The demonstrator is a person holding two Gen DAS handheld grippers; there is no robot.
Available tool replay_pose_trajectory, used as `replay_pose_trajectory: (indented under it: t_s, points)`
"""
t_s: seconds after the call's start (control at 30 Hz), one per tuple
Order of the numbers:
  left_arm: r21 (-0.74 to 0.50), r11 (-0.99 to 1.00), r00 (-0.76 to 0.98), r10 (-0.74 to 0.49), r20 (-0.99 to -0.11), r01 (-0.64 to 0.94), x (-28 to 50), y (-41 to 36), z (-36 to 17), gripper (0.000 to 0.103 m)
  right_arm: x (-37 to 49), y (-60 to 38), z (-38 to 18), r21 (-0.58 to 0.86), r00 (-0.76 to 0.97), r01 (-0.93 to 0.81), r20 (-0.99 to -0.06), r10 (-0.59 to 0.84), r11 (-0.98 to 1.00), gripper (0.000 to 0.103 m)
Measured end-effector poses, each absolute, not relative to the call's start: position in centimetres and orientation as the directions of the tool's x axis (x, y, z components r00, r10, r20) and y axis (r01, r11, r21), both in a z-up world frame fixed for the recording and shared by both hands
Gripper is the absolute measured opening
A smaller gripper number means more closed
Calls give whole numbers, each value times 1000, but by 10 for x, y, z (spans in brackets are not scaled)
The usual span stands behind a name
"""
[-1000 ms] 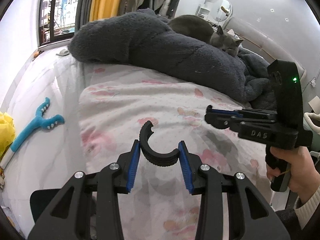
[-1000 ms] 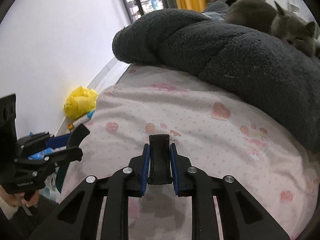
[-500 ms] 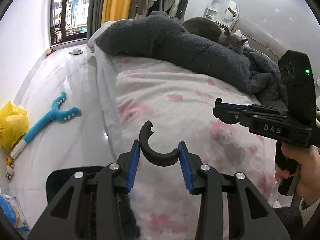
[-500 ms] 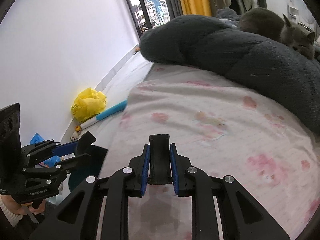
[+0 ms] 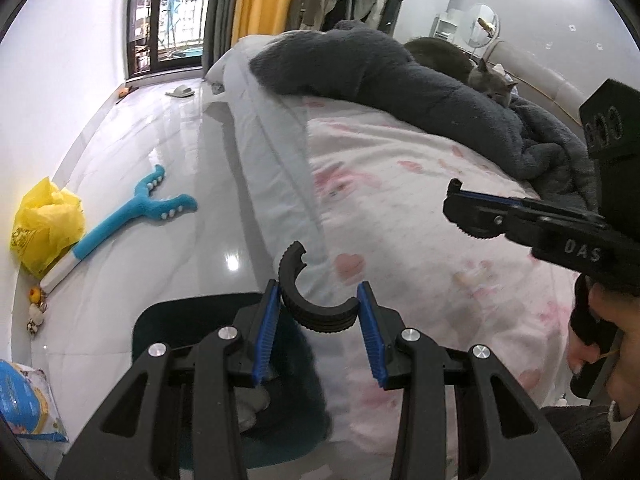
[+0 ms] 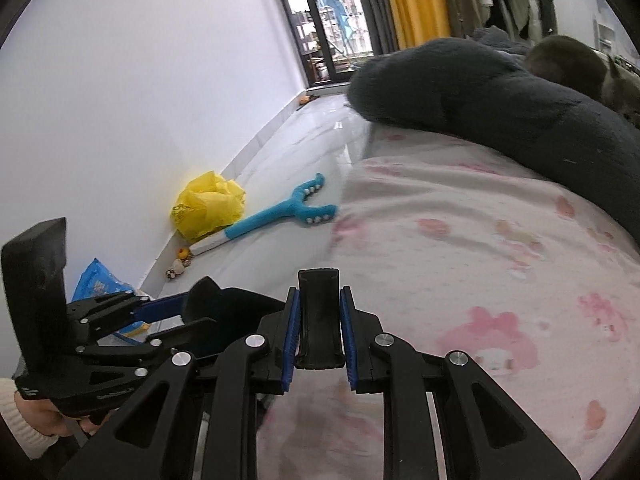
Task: Collect trash
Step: 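Carry both black clips over the teal bin, then open the left tool to drop its clip while the right drops its clip into the bin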
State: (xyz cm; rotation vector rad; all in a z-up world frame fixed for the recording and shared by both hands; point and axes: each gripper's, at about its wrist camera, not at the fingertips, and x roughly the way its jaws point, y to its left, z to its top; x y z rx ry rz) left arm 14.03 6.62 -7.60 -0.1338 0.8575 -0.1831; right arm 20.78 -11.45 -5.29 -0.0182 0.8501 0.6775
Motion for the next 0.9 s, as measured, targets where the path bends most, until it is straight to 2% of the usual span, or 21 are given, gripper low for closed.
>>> replay_pose_trajectory:
  t_s: [0.53, 0.9]
  points:
    - [-187, 982, 576, -154, -802, 2, 130, 134, -118, 42, 193, -46, -58, 247, 404, -643, -695, 595, 725, 20]
    - [-223, 974, 456, -183, -871, -36, 125, 159, -159, 42, 184, -10, -60, 252, 365, -683, -696, 619, 686, 20]
